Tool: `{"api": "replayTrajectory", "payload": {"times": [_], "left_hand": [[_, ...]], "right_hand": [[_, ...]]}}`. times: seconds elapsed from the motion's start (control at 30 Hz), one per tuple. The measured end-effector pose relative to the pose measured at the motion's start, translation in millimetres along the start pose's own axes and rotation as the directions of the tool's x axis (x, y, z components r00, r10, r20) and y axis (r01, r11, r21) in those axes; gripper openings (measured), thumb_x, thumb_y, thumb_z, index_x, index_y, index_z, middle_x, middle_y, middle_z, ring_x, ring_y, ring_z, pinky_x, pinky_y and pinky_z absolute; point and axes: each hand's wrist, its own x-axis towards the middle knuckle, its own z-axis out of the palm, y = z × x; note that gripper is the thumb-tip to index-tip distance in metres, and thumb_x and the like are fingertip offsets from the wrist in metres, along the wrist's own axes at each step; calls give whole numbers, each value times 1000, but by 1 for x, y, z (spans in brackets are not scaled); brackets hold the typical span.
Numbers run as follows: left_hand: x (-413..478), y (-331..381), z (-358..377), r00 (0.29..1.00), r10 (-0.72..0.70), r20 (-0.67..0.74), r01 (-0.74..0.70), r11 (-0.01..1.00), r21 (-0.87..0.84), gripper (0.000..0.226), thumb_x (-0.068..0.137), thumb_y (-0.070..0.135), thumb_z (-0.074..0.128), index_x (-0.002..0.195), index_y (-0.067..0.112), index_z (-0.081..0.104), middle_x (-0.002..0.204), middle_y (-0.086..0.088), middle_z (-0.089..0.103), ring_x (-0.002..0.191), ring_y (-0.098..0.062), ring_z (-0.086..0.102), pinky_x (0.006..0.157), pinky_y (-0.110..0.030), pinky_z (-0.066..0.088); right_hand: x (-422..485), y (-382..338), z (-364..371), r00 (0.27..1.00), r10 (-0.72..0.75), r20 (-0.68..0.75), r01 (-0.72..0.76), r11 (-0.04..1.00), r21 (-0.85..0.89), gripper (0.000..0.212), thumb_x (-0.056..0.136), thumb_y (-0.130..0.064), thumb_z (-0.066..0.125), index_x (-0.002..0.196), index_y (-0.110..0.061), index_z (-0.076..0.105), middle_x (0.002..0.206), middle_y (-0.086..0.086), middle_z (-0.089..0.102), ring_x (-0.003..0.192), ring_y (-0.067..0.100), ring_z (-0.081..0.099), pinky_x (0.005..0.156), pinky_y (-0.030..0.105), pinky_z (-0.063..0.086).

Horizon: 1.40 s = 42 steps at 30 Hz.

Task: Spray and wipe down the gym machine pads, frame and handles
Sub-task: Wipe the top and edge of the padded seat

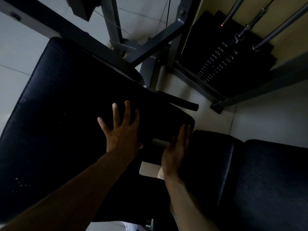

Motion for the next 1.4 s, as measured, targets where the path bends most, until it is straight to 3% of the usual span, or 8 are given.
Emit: {"api": "replayTrajectory", "payload": {"times": [0.27, 0.53, 0.73, 0.97, 1.13, 1.2, 1.27, 1.4], "left_hand": [[1, -2, 3, 1000, 4, 5, -4, 1000, -21, 133, 76, 60, 80, 160, 29, -18, 160, -6, -43, 144, -40, -42, 112, -81, -3], [-22, -31, -5, 993, 41, -110, -46, 998, -45, 112, 89, 63, 63, 162, 26, -13, 164, -9, -35, 151, -34, -31, 125, -59, -5], [-41, -87, 0, 964, -198, -179, 165, 969, -185, 136, 67, 72, 78, 164, 23, -4, 166, -6, -31, 152, -32, -30, 119, -69, -10], [-36, -92, 1, 959, -268, -93, 242, 943, -227, 149, 58, 78, 80, 161, 26, -15, 162, -2, -41, 149, -31, -38, 116, -75, -8], [-38, -94, 0, 963, -254, -95, 225, 944, -242, 147, 60, 77, 79, 161, 28, -16, 163, -1, -39, 149, -30, -36, 117, -72, -9], [-40, -94, -5, 960, -263, -92, 238, 946, -221, 143, 63, 80, 75, 161, 29, -17, 163, -2, -38, 150, -30, -35, 119, -70, -7], [-44, -98, -8, 959, -250, -136, 217, 952, -217, 131, 71, 81, 68, 162, 30, -11, 167, -2, -31, 153, -30, -28, 120, -67, -5], [-63, -118, -9, 961, -195, -198, 151, 965, -215, 116, 78, 63, 74, 165, 27, 5, 170, -3, -18, 157, -29, -15, 125, -61, 9]], "right_hand": [[65, -12, 14, 997, 56, -55, -56, 998, 12, 51, 105, -14, 41, 156, -14, 43, 165, 9, 35, 154, 27, 29, 122, 54, 30], [15, -27, 8, 760, -522, 387, 556, 831, 29, 50, 109, -23, 42, 159, -18, 40, 171, 5, 24, 159, 24, 17, 126, 57, 21], [43, -73, 45, 967, -191, 166, 200, 979, -36, 50, 107, -21, 42, 157, -16, 42, 169, 11, 28, 157, 31, 20, 124, 58, 21], [21, -76, 35, 473, -717, 513, 767, 621, 162, 64, 99, -10, 57, 160, -13, 37, 171, 10, 21, 159, 27, 17, 126, 52, 24], [90, -121, 59, 881, -322, 346, 358, 933, -44, 53, 108, -15, 45, 160, -17, 36, 170, 14, 23, 157, 29, 21, 128, 51, 18], [58, -140, 75, 904, -315, 289, 349, 934, -77, 51, 110, -23, 41, 159, -13, 38, 167, 16, 28, 155, 33, 24, 129, 46, 12], [8, -143, 80, 803, -486, 344, 522, 853, -13, 54, 113, -38, 31, 158, -10, 40, 167, 18, 29, 156, 33, 24, 129, 43, 16], [-10, -120, 70, 383, -777, 499, 840, 518, 162, 50, 108, -23, 51, 155, -10, 45, 166, 16, 31, 157, 30, 23, 125, 50, 29]]}}
